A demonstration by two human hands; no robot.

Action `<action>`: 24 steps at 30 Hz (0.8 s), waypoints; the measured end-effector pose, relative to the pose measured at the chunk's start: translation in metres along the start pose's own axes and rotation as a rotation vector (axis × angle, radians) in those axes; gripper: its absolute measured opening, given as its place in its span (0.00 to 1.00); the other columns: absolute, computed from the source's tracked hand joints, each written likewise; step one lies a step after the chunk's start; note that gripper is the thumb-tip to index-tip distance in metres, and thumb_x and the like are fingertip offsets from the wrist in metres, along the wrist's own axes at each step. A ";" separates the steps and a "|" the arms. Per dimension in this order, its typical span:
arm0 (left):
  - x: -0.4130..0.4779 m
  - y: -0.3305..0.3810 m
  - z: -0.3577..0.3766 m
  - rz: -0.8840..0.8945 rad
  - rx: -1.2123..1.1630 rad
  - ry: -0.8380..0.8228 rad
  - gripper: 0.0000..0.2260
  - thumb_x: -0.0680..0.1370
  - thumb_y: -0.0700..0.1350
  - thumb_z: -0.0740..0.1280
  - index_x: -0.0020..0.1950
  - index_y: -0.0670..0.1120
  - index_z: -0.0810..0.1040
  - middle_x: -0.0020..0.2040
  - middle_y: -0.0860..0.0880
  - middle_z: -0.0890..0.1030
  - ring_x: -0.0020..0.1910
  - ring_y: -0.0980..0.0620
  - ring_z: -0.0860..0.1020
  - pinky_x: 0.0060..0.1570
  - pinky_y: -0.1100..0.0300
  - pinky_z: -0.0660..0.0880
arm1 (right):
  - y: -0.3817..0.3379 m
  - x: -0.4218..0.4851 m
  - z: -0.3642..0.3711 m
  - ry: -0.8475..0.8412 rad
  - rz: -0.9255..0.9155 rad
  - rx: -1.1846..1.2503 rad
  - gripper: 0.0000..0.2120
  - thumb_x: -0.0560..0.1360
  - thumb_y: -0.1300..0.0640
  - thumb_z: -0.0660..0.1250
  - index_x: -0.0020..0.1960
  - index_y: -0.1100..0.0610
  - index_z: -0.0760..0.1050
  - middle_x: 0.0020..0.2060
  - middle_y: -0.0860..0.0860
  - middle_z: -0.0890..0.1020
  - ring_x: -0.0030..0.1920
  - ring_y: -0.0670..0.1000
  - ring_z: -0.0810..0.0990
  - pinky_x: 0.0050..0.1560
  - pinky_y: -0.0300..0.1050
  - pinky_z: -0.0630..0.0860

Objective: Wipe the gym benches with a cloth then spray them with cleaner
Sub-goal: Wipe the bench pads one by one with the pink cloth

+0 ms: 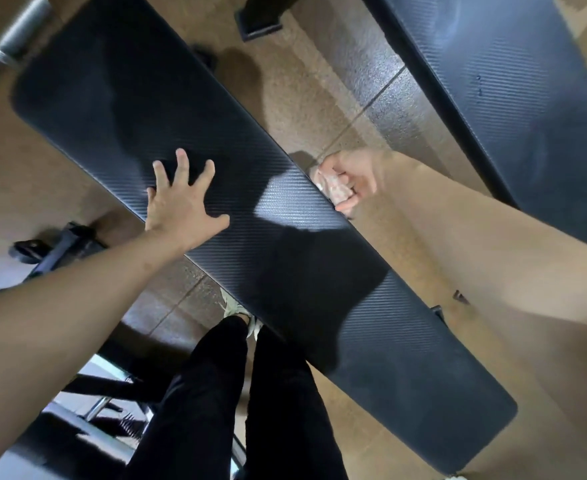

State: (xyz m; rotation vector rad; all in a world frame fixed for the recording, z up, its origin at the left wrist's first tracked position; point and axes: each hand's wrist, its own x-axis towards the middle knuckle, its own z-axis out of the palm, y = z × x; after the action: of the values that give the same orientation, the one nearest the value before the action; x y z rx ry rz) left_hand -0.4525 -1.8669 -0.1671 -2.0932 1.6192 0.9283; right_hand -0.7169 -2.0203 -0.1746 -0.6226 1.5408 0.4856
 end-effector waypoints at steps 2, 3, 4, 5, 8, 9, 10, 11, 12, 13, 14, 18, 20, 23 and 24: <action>0.001 -0.001 -0.002 0.011 0.000 -0.018 0.46 0.71 0.64 0.71 0.82 0.56 0.50 0.83 0.44 0.43 0.79 0.30 0.46 0.72 0.29 0.61 | -0.013 -0.004 0.000 -0.040 0.019 0.004 0.04 0.78 0.60 0.62 0.48 0.56 0.75 0.37 0.52 0.69 0.47 0.53 0.73 0.33 0.47 0.83; 0.002 -0.002 -0.003 0.013 0.000 -0.025 0.47 0.71 0.64 0.72 0.82 0.56 0.50 0.83 0.44 0.43 0.79 0.30 0.46 0.72 0.29 0.60 | -0.018 -0.004 0.000 -0.046 0.018 0.007 0.04 0.77 0.60 0.62 0.48 0.56 0.75 0.38 0.52 0.70 0.48 0.53 0.73 0.34 0.49 0.83; 0.002 -0.002 -0.003 0.013 0.001 -0.032 0.47 0.70 0.64 0.72 0.82 0.56 0.50 0.83 0.44 0.43 0.79 0.30 0.46 0.72 0.28 0.60 | -0.024 -0.003 -0.001 -0.053 0.013 0.010 0.04 0.77 0.61 0.62 0.49 0.55 0.75 0.39 0.51 0.71 0.51 0.53 0.73 0.35 0.50 0.84; 0.003 -0.003 -0.003 0.014 0.005 -0.041 0.48 0.70 0.64 0.72 0.82 0.56 0.49 0.83 0.44 0.43 0.79 0.30 0.45 0.72 0.29 0.60 | -0.031 -0.001 -0.001 -0.066 0.006 0.012 0.05 0.76 0.61 0.63 0.51 0.55 0.75 0.41 0.51 0.70 0.53 0.53 0.73 0.36 0.51 0.84; 0.004 -0.004 -0.003 0.022 0.026 -0.059 0.49 0.70 0.65 0.72 0.83 0.56 0.47 0.83 0.44 0.42 0.79 0.29 0.45 0.73 0.29 0.61 | -0.050 0.002 0.003 -0.107 -0.020 0.018 0.06 0.77 0.60 0.63 0.52 0.55 0.75 0.45 0.51 0.73 0.56 0.54 0.75 0.39 0.51 0.84; 0.004 -0.004 -0.003 0.024 0.030 -0.059 0.50 0.70 0.65 0.73 0.83 0.56 0.47 0.83 0.44 0.42 0.79 0.30 0.45 0.73 0.30 0.61 | -0.057 0.002 0.005 -0.116 -0.024 0.010 0.05 0.77 0.59 0.63 0.52 0.54 0.75 0.44 0.51 0.75 0.55 0.54 0.75 0.40 0.51 0.83; 0.004 -0.004 -0.003 0.024 0.034 -0.056 0.51 0.69 0.65 0.73 0.83 0.56 0.47 0.83 0.44 0.42 0.79 0.30 0.45 0.73 0.30 0.62 | -0.063 0.003 0.007 -0.122 -0.024 0.012 0.05 0.77 0.59 0.63 0.53 0.54 0.75 0.44 0.51 0.75 0.55 0.54 0.75 0.40 0.51 0.83; 0.004 -0.003 -0.002 0.023 0.038 -0.051 0.51 0.69 0.66 0.74 0.83 0.56 0.47 0.83 0.44 0.42 0.79 0.29 0.45 0.72 0.30 0.62 | -0.069 0.004 0.009 -0.122 -0.024 0.008 0.06 0.77 0.58 0.64 0.54 0.54 0.75 0.46 0.52 0.75 0.56 0.55 0.75 0.40 0.50 0.83; 0.003 -0.003 -0.001 0.024 0.043 -0.048 0.52 0.69 0.66 0.74 0.83 0.56 0.46 0.82 0.43 0.41 0.79 0.29 0.45 0.73 0.30 0.62 | -0.074 0.006 0.012 -0.121 -0.022 0.002 0.06 0.78 0.57 0.65 0.53 0.54 0.75 0.47 0.52 0.76 0.57 0.55 0.75 0.39 0.50 0.83; 0.003 -0.002 0.000 0.025 0.048 -0.048 0.52 0.70 0.66 0.73 0.83 0.55 0.45 0.82 0.43 0.40 0.79 0.29 0.44 0.73 0.30 0.62 | -0.080 0.008 0.014 -0.121 -0.023 -0.005 0.05 0.78 0.56 0.65 0.53 0.54 0.76 0.47 0.52 0.76 0.57 0.55 0.75 0.38 0.49 0.83; 0.003 -0.002 0.000 0.024 0.050 -0.049 0.51 0.70 0.67 0.73 0.83 0.55 0.45 0.82 0.43 0.40 0.79 0.29 0.43 0.73 0.30 0.61 | -0.085 0.011 0.016 -0.123 -0.026 -0.004 0.04 0.78 0.56 0.64 0.52 0.54 0.76 0.45 0.52 0.75 0.55 0.54 0.75 0.36 0.49 0.83; 0.003 -0.002 -0.002 0.026 0.061 -0.056 0.49 0.72 0.66 0.70 0.83 0.54 0.44 0.82 0.42 0.39 0.79 0.27 0.43 0.74 0.30 0.60 | -0.109 0.016 0.025 -0.101 -0.033 -0.012 0.05 0.77 0.56 0.65 0.52 0.54 0.76 0.39 0.51 0.73 0.50 0.53 0.76 0.35 0.47 0.83; 0.003 -0.002 -0.006 0.024 0.040 -0.084 0.46 0.74 0.64 0.70 0.83 0.54 0.46 0.82 0.42 0.41 0.79 0.27 0.44 0.73 0.30 0.60 | -0.123 0.019 0.032 -0.080 -0.020 -0.019 0.05 0.77 0.55 0.66 0.52 0.54 0.75 0.39 0.51 0.71 0.49 0.54 0.76 0.32 0.46 0.82; 0.007 -0.005 -0.024 0.038 -0.033 -0.120 0.39 0.76 0.63 0.67 0.82 0.55 0.54 0.83 0.44 0.47 0.79 0.30 0.48 0.71 0.34 0.65 | -0.146 0.021 0.041 -0.047 -0.020 -0.010 0.05 0.77 0.55 0.67 0.51 0.54 0.75 0.37 0.51 0.70 0.44 0.53 0.76 0.31 0.46 0.82; 0.009 -0.010 -0.033 0.039 -0.048 -0.108 0.36 0.77 0.62 0.66 0.81 0.55 0.57 0.83 0.46 0.51 0.80 0.33 0.52 0.70 0.38 0.68 | -0.154 0.021 0.044 -0.041 -0.024 -0.002 0.04 0.77 0.55 0.67 0.50 0.54 0.75 0.36 0.51 0.69 0.43 0.52 0.76 0.31 0.46 0.82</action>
State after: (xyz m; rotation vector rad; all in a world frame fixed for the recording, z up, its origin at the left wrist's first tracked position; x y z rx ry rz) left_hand -0.4319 -1.8909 -0.1502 -2.0123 1.6033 1.0840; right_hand -0.5833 -2.1108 -0.1883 -0.6281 1.4923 0.4793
